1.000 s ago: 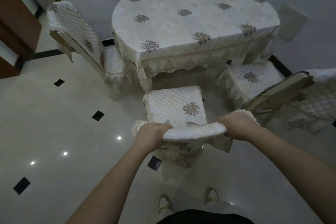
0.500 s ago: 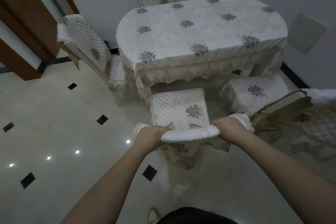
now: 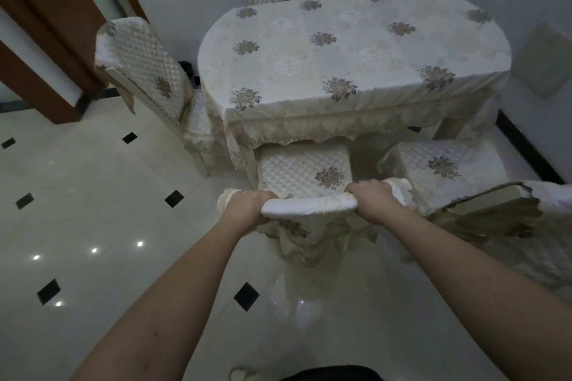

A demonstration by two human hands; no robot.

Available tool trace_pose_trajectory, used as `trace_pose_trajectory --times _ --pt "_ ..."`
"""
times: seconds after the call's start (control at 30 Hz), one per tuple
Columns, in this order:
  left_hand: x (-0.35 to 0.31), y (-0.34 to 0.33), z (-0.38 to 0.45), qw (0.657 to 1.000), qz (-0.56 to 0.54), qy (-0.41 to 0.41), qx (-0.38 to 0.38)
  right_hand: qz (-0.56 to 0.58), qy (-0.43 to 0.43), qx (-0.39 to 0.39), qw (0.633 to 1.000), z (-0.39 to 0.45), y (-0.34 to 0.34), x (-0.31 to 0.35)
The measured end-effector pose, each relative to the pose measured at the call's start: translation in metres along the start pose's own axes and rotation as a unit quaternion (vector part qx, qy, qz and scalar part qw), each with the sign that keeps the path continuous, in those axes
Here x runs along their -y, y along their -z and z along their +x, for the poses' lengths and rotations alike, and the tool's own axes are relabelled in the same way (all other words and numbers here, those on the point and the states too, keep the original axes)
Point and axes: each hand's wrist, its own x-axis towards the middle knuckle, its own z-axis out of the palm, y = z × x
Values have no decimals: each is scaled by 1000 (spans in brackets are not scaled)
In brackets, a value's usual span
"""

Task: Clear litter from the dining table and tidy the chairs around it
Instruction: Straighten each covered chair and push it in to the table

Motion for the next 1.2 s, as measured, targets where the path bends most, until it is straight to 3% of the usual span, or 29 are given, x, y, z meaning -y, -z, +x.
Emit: trace_pose_trajectory --times 0.13,0.63,1.2 --pt "7 5 25 1000 -5 24 -3 -4 -1 11 1000 26 10 -5" --pt "45 7 99 996 2 -53 -76 13 -8 29 999 91 30 -21" --pt "47 14 122 995 -39 -49 -84 22 13 27 999 117 37 -37"
